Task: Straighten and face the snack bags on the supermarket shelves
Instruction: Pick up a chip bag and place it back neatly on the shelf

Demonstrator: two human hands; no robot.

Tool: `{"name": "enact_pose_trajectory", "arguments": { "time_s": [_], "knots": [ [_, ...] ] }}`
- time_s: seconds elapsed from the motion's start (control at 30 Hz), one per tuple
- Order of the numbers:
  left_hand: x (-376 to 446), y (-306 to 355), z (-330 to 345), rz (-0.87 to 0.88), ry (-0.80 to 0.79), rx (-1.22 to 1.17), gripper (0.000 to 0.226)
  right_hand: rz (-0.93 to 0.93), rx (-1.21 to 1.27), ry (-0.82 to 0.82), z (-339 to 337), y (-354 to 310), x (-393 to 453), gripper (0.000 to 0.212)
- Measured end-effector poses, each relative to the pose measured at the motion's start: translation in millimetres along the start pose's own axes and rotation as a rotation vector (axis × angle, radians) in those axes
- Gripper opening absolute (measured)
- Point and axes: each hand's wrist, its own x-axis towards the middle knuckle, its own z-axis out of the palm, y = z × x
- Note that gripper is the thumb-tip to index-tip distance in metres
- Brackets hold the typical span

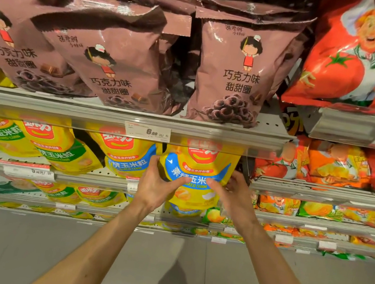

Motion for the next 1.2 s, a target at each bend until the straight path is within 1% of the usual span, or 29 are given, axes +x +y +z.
{"name": "enact_pose_trajectory", "arguments": {
  "time_s": [0.1, 0.23, 0.37, 0.5, 0.57, 0.8, 0.97, 1.2],
  "knots": [
    [-2, -1, 7, -0.007, 0.028, -0.055, 0.076, -0.009, -0.054, -0.015, -1, 18, -5, 0.047],
    [-2, 2, 19, 0.005, 0.065, -0.098, 0.088, -0.023, -0.085, 0.069, -2, 23, -5, 0.046],
    [-1, 5, 25, 0.026, 0.103, -0.116, 0.087, -0.050, -0.066, 0.117, 0, 21, -2, 0.051],
    [-1, 7, 29, 0.038, 0.119, -0.140, 0.087, -0.095, -0.071, 0.149, 4, 21, -1, 0.048],
    [2, 6, 30, 0.045, 0.111, -0.127, 0.085, -0.107, -0.085, 0.148, 4, 21, 3, 0.048],
    [23, 2, 35, 0.104, 0.048, -0.113, 0.062, -0.165, -0.065, 0.153, 8, 20, 18, 0.049],
    [29, -1, 38, 0.122, 0.044, -0.102, 0.060, -0.192, -0.074, 0.170, 7, 19, 25, 0.047],
    [35, -1, 42, 0.133, 0.062, -0.086, 0.063, -0.186, -0.111, 0.186, 7, 25, 35, 0.047]
  ]
}}
